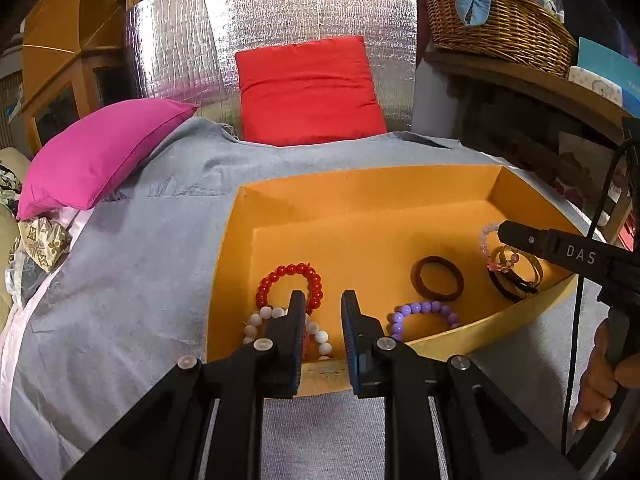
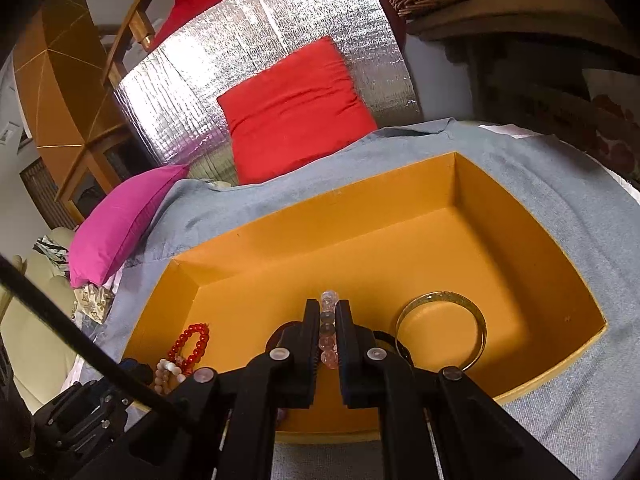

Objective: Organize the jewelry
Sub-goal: 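Lower both bracelets into the box and open both tools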

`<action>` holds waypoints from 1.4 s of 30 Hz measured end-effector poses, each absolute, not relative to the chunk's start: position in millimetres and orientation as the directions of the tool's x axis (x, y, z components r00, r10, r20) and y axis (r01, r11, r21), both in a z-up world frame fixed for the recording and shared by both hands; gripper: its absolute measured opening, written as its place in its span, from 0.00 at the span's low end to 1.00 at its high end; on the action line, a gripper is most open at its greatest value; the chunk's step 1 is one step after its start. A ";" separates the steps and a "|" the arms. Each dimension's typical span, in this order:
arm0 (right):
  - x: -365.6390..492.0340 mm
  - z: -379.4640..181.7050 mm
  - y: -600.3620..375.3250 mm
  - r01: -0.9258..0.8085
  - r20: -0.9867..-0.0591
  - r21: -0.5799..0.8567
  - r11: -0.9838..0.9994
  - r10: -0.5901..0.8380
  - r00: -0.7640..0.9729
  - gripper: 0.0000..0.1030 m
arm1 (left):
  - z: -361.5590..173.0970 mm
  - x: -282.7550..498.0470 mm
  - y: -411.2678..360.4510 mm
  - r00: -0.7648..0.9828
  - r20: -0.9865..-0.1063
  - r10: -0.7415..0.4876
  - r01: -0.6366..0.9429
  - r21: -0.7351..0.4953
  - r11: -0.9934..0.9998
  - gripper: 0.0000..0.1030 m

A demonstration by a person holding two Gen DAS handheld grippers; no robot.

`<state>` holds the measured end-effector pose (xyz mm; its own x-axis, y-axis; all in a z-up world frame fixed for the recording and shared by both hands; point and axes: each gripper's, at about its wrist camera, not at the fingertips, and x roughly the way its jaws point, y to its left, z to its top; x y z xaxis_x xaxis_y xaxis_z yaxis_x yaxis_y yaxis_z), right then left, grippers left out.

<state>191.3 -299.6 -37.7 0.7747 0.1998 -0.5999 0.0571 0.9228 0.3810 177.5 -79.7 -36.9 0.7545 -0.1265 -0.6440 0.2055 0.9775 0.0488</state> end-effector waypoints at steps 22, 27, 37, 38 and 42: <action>192.3 -36.8 -307.0 0.070 -0.622 0.408 0.910 0.221 0.751 0.15 | -33.1 175.2 -80.7 0.756 -0.649 -0.085 0.176 0.076 0.982 0.60; 191.2 -33.8 -306.3 0.068 -0.620 0.411 0.909 0.224 0.752 0.27 | -31.5 176.1 -81.0 0.754 -0.653 -0.071 0.165 0.084 0.983 0.68; 189.4 -32.2 -306.2 0.073 -0.631 0.405 0.911 0.221 0.744 0.32 | -31.9 176.7 -85.2 0.739 -0.673 -0.045 0.163 0.113 0.980 0.70; 189.1 -31.6 -306.4 0.074 -0.631 0.405 0.911 0.220 0.744 0.37 | -30.8 176.2 -85.0 0.741 -0.671 -0.043 0.161 0.114 0.980 0.70; 185.6 -28.3 -308.3 0.079 -0.625 0.410 0.909 0.217 0.749 0.52 | -27.2 174.6 -85.8 0.741 -0.671 -0.037 0.157 0.120 0.980 0.70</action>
